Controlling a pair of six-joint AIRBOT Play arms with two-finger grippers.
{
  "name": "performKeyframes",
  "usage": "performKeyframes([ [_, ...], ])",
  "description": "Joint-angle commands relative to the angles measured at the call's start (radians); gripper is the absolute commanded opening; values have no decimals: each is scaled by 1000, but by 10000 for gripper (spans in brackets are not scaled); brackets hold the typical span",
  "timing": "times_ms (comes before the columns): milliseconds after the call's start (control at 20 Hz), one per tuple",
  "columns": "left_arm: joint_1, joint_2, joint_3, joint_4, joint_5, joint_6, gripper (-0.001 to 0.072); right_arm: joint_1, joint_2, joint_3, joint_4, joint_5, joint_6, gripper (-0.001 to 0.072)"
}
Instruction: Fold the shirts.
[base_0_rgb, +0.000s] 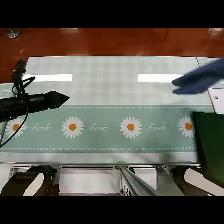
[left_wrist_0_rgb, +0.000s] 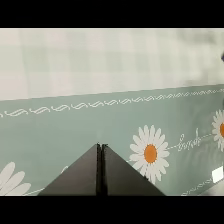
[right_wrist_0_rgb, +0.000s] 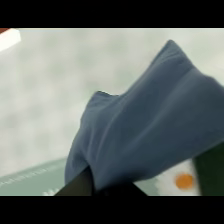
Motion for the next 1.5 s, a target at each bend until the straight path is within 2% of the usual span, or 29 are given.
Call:
performKeyframes([
  [0, 0, -1, 0, 0, 1, 0, 22, -197, 166, -186, -112, 133, -28, 25],
  [150, 0, -1, 0, 0, 1, 0, 23, -354, 359, -496, -241, 133, -65, 25],
  [300, 0, -1, 0, 0, 1, 0, 23, -489, 543, -743, -454, 124, -11, 30],
  [350, 0, -1, 0, 0, 1, 0, 22, -507, 598, -811, -549, 120, 42, 103],
  [450, 0, -2, 0, 0, 1, 0, 23, -509, 649, -890, -615, 104, 62, 636],
  [600, 0, -21, 8, 0, 20, 0, 22, -508, 595, -818, -499, 29, 23, 625],
  [700, 0, -74, 79, -21, 31, 1, 21, -507, 512, -686, -267, -49, 17, 594],
  [750, -1, -119, 156, -25, 26, 0, 22, -492, 461, -617, -92, -91, 18, 503],
  [800, -2, -171, 248, -31, 13, 0, 21, -446, 409, -560, 93, -145, 11, 338],
  [850, -6, -230, 367, -33, -8, 0, 21, -371, 363, -521, 270, -209, -45, 48],
  [900, -17, -288, 484, -32, -33, 0, 21, -260, 322, -494, 393, -287, -82, 27],
  [950, -35, -348, 607, -27, -58, 0, 20, -105, 282, -477, 433, -375, -93, 27],
  [1000, -58, -395, 704, 2, -76, -1, 20, 47, 249, -472, 392, -447, -107, 27],
  [1050, -85, -431, 775, 80, -97, -24, 20, 210, 208, -472, 280, -506, -111, 27],
  [1150, -146, -449, 770, 340, -125, -150, 20, 474, 104, -473, -36, -524, -80, 28],
  [1250, -189, -449, 643, 562, -136, -269, 21, 643, -16, -496, -374, -481, 55, 27],
  [1350, -186, -454, 512, 607, -106, -309, 21, 705, -102, -538, -505, -480, 115, 26],
  [1450, -176, -460, 478, 608, -102, -308, 22, 710, -150, -554, -502, -494, 134, 27],
])
